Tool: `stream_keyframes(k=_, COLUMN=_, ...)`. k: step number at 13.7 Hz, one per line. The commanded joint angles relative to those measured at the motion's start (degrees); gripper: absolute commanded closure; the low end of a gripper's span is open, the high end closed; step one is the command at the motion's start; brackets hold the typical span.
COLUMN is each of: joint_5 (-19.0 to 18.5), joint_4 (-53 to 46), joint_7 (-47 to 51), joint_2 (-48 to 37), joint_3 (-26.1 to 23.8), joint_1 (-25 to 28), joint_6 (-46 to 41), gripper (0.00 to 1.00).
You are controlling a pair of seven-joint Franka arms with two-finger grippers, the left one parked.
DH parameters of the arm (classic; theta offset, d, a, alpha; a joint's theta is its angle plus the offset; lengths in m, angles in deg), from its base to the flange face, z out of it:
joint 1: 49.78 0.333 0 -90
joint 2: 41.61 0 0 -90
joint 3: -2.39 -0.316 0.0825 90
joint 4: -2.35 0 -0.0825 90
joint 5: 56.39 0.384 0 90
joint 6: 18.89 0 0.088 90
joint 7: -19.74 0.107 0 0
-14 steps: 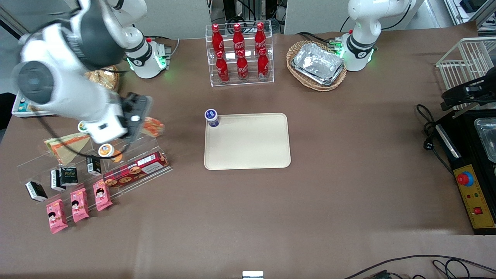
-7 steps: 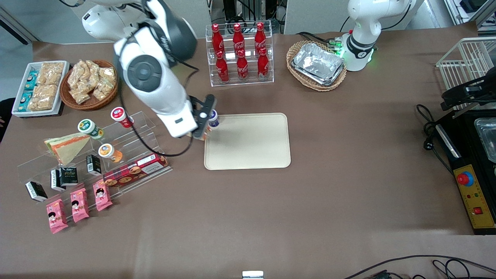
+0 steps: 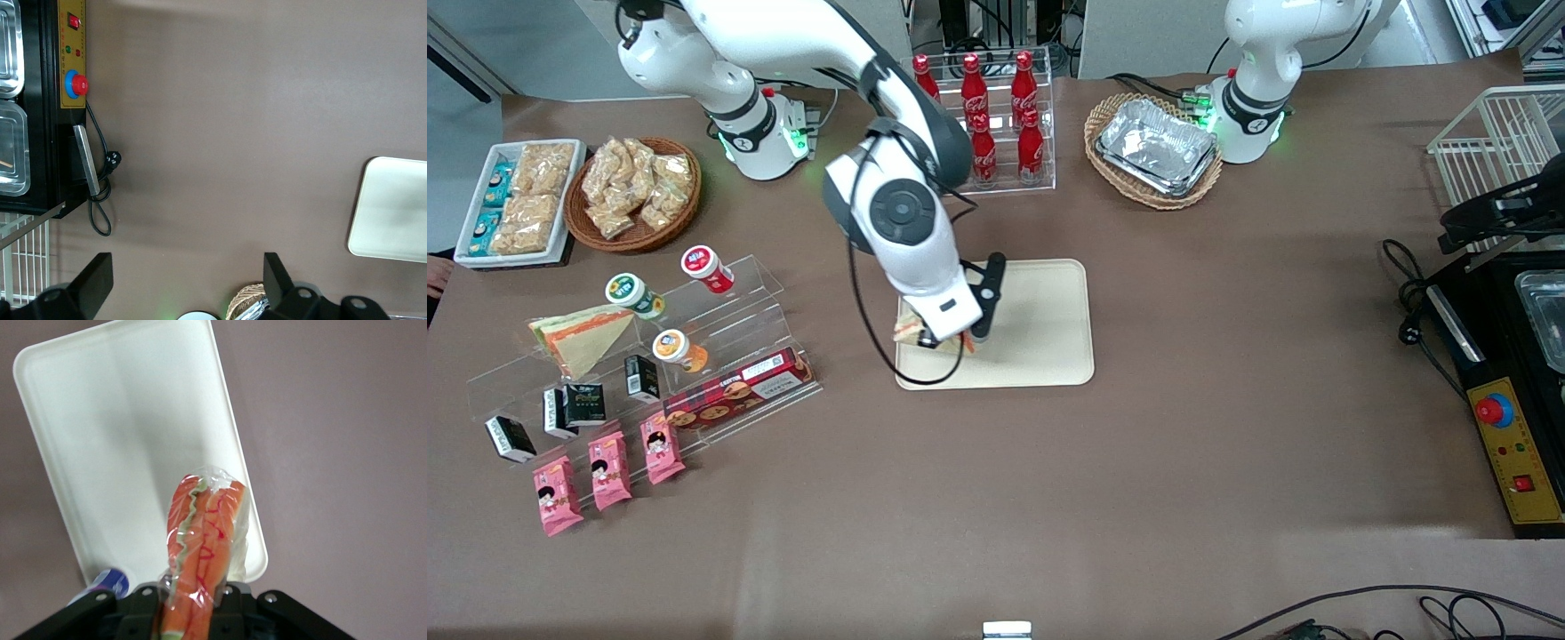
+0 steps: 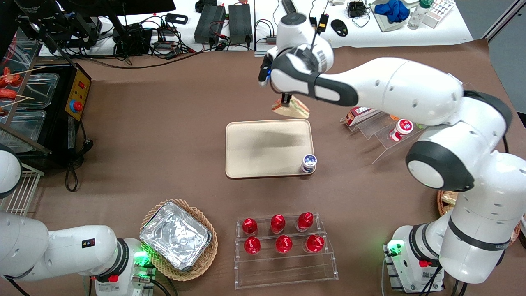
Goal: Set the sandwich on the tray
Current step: 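Lower the sandwich onto the cream tray and open the right gripper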
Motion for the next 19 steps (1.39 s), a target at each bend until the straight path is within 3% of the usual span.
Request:
stream_keyframes(k=1, joint_5=1.12, joint_4=-1.04, joint_7=0.00, joint_2=3.85, joint_3=0.83, joint_1=1.63, joint_6=5.47, gripper=0.79)
stream_keyframes(k=14, joint_5=1.21, joint_4=-0.95, joint_7=0.17, joint_2=13.35, joint_3=0.74, joint_1=4.88, joint_6=19.73, gripper=0.72)
stream_keyframes(k=17, joint_5=1.29, joint_4=-0.95, joint_7=0.26, joint_2=14.50, joint_3=0.74, joint_1=5.24, joint_6=21.66, gripper=0.50)
stream_keyframes(k=19, joint_5=1.30, joint_4=-0.95, joint_7=0.26, joint_2=14.85, joint_3=0.74, joint_1=5.24, joint_6=22.46, gripper=0.46)
